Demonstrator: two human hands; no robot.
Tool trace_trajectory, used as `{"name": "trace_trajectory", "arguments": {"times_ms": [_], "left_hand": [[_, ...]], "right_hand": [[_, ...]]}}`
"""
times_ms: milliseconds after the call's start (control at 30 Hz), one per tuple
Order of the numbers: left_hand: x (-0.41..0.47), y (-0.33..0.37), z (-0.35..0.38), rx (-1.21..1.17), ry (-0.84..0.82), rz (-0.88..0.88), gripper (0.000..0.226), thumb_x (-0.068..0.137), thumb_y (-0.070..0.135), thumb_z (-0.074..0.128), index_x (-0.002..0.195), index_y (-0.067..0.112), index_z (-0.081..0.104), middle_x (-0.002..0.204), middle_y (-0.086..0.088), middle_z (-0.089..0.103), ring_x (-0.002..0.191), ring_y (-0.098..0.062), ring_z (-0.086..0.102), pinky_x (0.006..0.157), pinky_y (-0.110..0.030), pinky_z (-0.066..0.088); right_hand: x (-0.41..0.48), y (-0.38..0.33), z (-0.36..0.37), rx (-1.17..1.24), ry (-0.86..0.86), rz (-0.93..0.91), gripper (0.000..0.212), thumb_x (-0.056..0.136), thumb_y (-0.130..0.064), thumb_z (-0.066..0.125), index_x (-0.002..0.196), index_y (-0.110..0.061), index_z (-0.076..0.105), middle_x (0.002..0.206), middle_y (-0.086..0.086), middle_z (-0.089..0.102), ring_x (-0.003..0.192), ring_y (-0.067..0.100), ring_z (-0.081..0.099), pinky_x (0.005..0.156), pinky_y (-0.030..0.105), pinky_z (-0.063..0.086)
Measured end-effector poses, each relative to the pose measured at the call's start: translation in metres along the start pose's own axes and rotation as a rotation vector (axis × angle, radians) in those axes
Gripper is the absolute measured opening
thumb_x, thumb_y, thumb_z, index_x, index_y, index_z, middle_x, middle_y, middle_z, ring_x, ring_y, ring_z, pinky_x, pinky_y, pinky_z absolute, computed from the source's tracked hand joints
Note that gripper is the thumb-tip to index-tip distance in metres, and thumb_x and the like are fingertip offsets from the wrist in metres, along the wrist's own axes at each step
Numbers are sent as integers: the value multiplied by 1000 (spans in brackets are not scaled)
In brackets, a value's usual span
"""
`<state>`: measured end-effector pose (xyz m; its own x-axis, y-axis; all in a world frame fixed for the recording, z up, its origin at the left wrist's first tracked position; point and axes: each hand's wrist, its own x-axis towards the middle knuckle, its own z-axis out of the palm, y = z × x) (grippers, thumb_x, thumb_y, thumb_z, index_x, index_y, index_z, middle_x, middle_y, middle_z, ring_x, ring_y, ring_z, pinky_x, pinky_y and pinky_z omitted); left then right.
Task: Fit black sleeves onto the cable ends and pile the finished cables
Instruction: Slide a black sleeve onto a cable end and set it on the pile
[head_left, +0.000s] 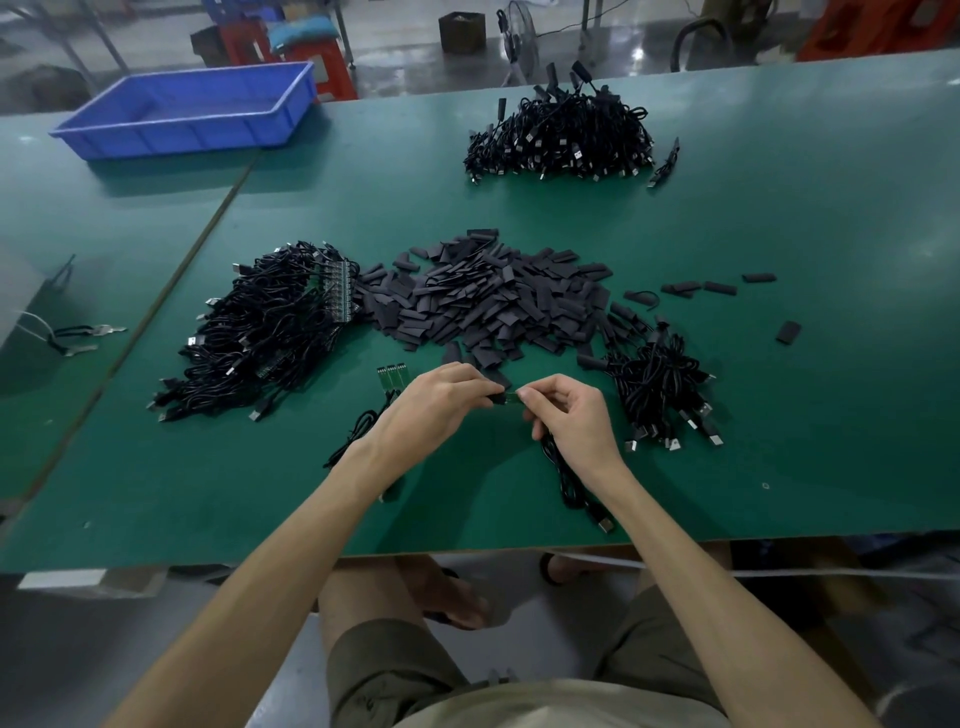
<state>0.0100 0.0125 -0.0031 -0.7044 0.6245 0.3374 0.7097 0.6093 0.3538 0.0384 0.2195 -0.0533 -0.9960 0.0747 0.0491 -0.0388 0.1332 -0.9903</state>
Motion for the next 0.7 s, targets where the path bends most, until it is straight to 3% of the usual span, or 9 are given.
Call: {"name": "trace_trajectory", "arguments": {"times_ms": [333,533,700], "left_hand": [[-2,2,5,-26,8,-86,25,96,1,65,119,7,73,106,-6,69,91,-19,68,84,-36,57],[-1,1,7,-41,-24,-126,38,92,-15,57,120,5,72,109,-9,68,93,-18,71,88,-34,58],[1,4,10,-18,32,-105,24,96,5,65,118,7,73,106,-7,70,95,-22,67,86,-37,57]], "right_hand": [[-2,-1,2,-64,41,-24,11,98,-19,71,88,-14,73,69,-1,71,53,15,64,60,24,53],[-2,-2,2,-87,46,-41,12,98,-19,71,88,-13,72,69,-2,71,54,15,65,62,24,55],[-1,-1,1,-86,38,-43,13,97,-21,73,86,-14,73,69,0,72,51,16,64,59,28,55]]}}
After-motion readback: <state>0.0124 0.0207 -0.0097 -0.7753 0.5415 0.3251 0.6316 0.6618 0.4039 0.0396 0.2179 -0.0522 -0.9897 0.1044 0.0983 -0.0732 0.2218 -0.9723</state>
